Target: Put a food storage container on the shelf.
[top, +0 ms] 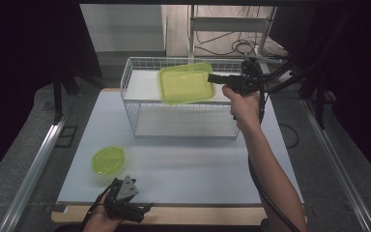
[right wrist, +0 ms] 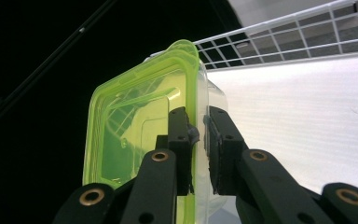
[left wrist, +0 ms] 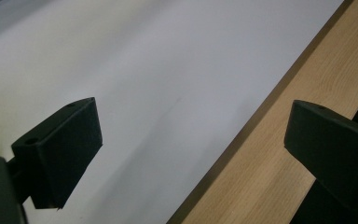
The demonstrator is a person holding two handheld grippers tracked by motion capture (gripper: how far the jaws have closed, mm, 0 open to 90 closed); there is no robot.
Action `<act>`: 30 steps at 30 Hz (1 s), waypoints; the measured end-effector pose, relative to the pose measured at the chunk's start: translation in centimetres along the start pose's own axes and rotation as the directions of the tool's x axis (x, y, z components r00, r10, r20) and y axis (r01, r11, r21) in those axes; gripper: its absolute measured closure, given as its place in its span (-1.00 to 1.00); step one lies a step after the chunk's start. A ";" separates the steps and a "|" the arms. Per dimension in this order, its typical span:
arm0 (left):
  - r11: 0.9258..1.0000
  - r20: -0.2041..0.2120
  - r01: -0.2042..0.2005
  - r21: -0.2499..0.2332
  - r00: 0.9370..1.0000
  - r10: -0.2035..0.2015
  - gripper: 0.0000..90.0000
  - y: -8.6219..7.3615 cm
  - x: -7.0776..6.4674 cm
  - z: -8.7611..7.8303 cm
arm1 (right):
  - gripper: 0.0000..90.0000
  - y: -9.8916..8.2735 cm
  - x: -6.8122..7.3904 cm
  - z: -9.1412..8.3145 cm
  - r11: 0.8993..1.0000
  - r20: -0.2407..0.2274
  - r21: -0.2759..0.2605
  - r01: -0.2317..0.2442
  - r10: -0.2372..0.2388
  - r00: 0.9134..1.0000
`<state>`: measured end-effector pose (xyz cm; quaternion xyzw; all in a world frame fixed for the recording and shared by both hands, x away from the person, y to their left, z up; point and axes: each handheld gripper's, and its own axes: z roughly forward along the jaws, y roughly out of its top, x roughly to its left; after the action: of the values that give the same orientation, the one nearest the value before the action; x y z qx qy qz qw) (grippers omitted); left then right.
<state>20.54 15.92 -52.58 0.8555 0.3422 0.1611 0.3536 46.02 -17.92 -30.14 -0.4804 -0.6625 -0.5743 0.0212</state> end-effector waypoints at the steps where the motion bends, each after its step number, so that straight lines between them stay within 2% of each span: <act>1: 1.000 0.000 0.000 0.000 1.000 0.000 -0.91 0.0 0.0 0.0 | 0.79 0.0 -0.2 0.3 1.000 0.007 -0.002 -0.004 0.004 1.000; 7: 1.000 0.005 -0.004 0.002 1.000 0.004 -0.91 0.0 -0.1 0.0 | 0.79 -0.2 -0.9 1.7 0.999 0.048 -0.037 -0.035 0.036 0.998; 8: 1.000 0.005 -0.004 0.002 1.000 0.004 -0.91 0.0 -0.1 0.0 | 0.79 -0.2 -0.9 1.7 0.999 0.048 -0.037 -0.035 0.036 0.998; 11: 1.000 0.007 -0.007 0.003 1.000 0.007 -0.91 0.0 -0.1 0.0 | 0.78 -0.1 -1.3 2.0 0.998 0.087 -0.052 -0.027 0.031 0.996; 15: 1.000 0.007 -0.012 0.006 1.000 0.012 -0.91 0.0 -0.1 0.0 | 0.75 -0.2 -1.5 2.2 0.998 0.099 -0.056 -0.032 0.037 0.994; 18: 1.000 0.008 -0.014 0.008 1.000 0.014 -0.91 0.0 -0.1 0.0 | 0.49 -0.3 -1.6 2.4 0.999 0.153 -0.046 0.009 -0.002 0.988; 21: 1.000 0.009 -0.014 0.009 1.000 0.014 -0.91 0.0 -0.2 0.1 | 0.51 -0.5 -1.8 2.6 0.999 0.177 -0.037 0.022 -0.015 0.984; 25: 1.000 0.009 -0.015 0.011 1.000 0.015 -0.91 0.0 -0.2 0.1 | 0.41 -0.5 -2.0 2.8 0.999 0.194 -0.032 0.026 -0.020 0.981; 30: 1.000 0.009 -0.014 0.010 1.000 0.014 -0.91 0.0 -0.2 0.0 | 0.15 -0.4 -2.2 2.8 0.998 0.226 -0.024 0.051 -0.045 0.973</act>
<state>20.44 15.79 -52.64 0.8604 0.3352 0.1580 0.3499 48.40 -17.10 -32.69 -0.5266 -0.6636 -0.5260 -0.0751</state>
